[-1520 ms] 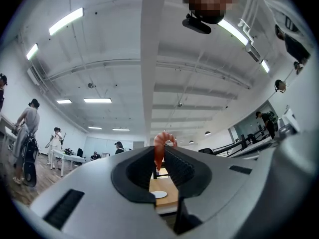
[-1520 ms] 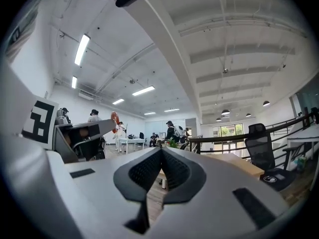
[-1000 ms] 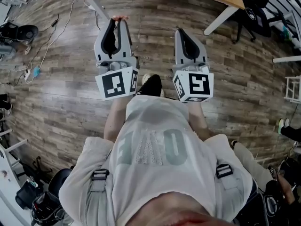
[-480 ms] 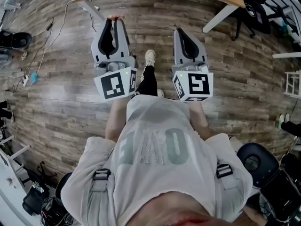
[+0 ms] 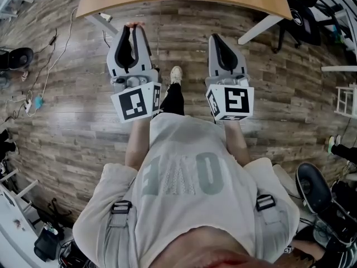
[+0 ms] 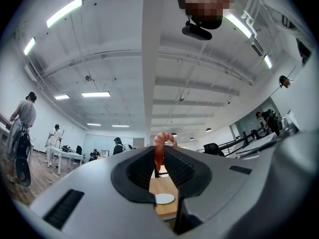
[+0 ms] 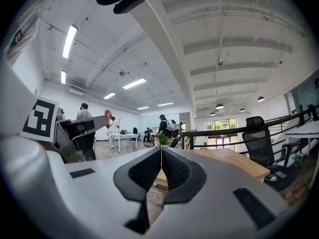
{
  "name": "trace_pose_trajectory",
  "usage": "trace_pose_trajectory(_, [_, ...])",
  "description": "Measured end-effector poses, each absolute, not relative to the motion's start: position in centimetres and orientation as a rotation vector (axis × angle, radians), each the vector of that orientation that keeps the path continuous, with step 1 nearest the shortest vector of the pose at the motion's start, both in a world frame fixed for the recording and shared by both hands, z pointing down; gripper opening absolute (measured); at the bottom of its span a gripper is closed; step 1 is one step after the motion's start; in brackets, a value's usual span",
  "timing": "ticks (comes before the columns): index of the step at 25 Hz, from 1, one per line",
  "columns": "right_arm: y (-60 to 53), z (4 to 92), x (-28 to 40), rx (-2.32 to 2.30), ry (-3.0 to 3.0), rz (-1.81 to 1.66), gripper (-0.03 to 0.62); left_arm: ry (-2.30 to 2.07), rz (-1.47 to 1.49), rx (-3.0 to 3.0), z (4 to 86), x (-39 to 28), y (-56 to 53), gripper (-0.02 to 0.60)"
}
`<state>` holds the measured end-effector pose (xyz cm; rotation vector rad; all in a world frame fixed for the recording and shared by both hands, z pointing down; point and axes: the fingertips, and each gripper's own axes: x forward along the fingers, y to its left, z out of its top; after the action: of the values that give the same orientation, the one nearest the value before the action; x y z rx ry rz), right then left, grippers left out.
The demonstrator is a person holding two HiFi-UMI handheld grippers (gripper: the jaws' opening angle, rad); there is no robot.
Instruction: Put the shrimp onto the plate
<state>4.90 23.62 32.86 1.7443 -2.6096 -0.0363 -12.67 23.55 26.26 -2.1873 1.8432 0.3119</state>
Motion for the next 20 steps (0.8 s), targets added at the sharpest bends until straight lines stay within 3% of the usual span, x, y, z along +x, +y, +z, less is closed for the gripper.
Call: trace_pose_trajectory(20, [4.4,31.0,2.5,1.775,-2.555,-0.055,0.020,1.833,0.284,-2.223,24.7,-15.5,3.9,0.064])
